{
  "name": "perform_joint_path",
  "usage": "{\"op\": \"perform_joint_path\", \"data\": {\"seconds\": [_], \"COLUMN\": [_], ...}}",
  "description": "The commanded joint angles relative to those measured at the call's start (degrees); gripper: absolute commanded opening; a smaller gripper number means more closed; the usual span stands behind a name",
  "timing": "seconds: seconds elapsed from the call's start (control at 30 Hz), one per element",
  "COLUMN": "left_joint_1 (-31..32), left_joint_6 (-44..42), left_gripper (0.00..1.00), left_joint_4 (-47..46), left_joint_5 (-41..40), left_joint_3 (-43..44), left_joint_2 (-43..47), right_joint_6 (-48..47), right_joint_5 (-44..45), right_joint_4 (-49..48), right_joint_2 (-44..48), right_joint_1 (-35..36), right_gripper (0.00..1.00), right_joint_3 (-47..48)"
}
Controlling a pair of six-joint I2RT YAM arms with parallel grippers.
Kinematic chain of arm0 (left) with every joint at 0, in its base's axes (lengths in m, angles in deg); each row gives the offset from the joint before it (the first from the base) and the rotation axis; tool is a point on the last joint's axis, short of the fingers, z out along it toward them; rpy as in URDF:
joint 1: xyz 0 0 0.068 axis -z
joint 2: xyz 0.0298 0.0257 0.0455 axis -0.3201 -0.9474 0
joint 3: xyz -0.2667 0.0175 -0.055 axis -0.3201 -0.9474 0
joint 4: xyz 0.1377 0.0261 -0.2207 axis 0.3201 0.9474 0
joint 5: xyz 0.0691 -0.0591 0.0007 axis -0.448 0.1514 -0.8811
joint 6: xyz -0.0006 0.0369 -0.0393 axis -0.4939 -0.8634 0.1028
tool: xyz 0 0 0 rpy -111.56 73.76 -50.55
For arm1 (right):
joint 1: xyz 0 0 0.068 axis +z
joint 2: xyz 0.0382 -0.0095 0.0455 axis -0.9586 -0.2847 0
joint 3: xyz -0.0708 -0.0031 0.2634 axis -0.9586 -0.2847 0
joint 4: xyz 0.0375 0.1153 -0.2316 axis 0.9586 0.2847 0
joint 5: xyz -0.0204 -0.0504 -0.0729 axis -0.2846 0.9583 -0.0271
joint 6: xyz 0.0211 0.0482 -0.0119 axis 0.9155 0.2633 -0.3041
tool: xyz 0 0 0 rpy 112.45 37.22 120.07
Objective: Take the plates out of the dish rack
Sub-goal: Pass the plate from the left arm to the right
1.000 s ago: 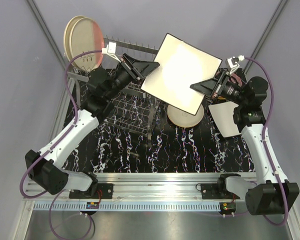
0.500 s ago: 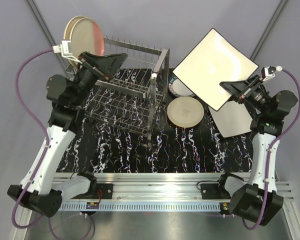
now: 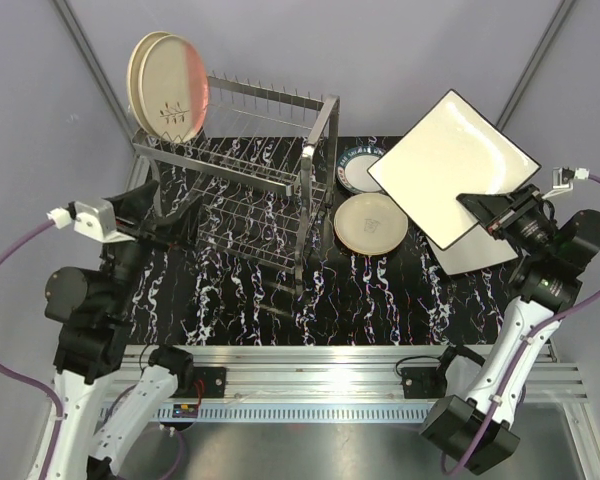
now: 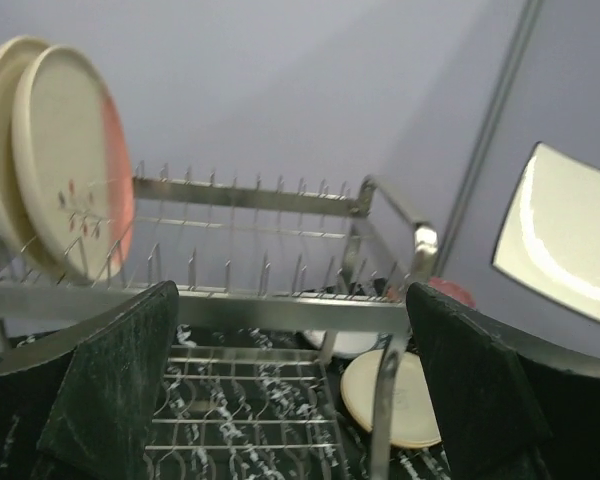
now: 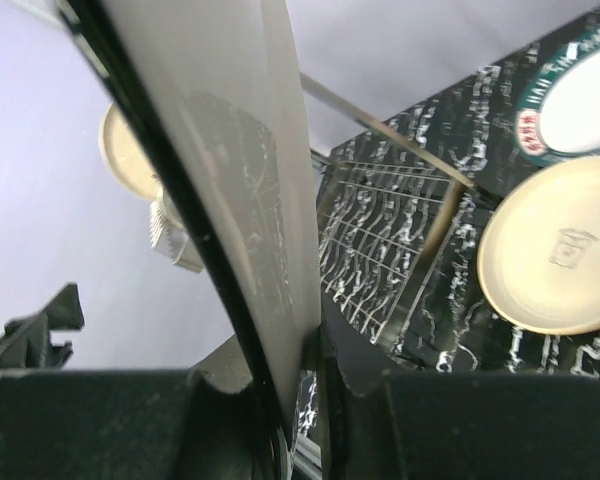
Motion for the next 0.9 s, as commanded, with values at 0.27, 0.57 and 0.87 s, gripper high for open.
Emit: {"op": "perform_joint_path", "data": {"seconds": [0.27,0.57,0.87], "left_joint_1": [-0.09,-0.18,-0.09], "left_joint_6": [-8.93,-9.72,-9.90], "left_gripper": [0.99,0.99,0.99], "left_joint_4": [1.02,-0.31,-0.13], "left_joint_5": [-10.96,-14.04,-15.01], "left_joint_3": [-18.18,-25.13,-27.78], "left_joint_2": [12.48,18.99,20.66], "right_joint_6": [-15.10,-18.27,-17.48], "right_joint_5": [9.12,14.57,17.13], "right_joint_4": [13.64,15.50,13.31], "right_joint_2": [-1.55,-5.68,-10.51], "right_joint_1": [-3.51,-3.51,-4.65], "right_gripper": [0.00,0.00,0.00], "right_joint_3": [0.98,-0.95,-3.67]}}
